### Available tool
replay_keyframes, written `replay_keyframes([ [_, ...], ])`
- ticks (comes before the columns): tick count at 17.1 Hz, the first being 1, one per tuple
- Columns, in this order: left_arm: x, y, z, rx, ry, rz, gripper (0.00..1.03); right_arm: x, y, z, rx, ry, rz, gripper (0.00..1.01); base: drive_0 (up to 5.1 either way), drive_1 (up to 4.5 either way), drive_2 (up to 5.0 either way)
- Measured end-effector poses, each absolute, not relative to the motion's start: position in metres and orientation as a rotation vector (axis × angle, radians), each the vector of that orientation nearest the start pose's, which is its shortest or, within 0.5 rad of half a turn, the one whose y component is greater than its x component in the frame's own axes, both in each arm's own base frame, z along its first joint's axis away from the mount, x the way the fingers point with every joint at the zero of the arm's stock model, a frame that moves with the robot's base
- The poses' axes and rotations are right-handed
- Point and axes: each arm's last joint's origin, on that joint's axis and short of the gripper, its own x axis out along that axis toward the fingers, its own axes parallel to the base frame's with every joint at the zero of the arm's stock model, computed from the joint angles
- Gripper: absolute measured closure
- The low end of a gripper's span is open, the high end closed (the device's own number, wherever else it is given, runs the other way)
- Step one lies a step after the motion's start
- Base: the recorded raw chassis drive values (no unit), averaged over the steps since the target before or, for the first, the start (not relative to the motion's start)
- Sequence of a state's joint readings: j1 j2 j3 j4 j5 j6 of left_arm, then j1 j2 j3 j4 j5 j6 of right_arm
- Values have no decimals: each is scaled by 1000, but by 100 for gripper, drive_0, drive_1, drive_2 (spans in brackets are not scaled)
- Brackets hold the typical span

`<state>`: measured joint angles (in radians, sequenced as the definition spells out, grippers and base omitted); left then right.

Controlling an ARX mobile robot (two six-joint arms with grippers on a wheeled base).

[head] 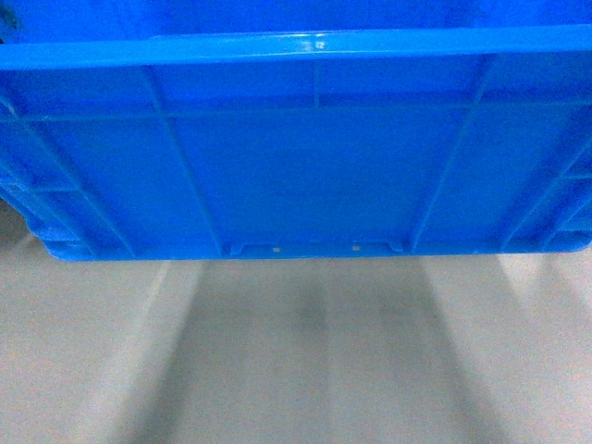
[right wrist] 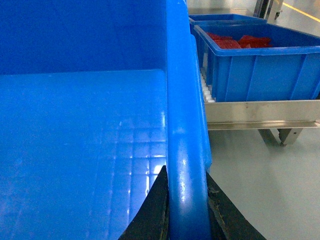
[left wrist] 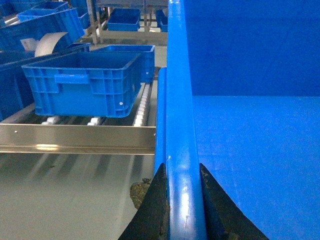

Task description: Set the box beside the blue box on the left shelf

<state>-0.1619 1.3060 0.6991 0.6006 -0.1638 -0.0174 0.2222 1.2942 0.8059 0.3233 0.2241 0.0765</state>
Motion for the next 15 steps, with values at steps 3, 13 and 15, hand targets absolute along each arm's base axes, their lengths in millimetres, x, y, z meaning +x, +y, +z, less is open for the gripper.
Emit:
replay_keyframes([
  [3, 280, -41, 267, -17, 5, 2, 94, 281, 57, 280, 40, 161, -8, 92, 9, 420, -401],
  [13, 280, -41, 267, -16, 7, 2, 94, 281, 57, 280, 40, 161, -8, 92, 15, 430, -401],
  [15, 280, -41, 267, -17, 8, 2, 94, 281, 57, 280, 39, 162, -8, 92, 14, 430, -403],
])
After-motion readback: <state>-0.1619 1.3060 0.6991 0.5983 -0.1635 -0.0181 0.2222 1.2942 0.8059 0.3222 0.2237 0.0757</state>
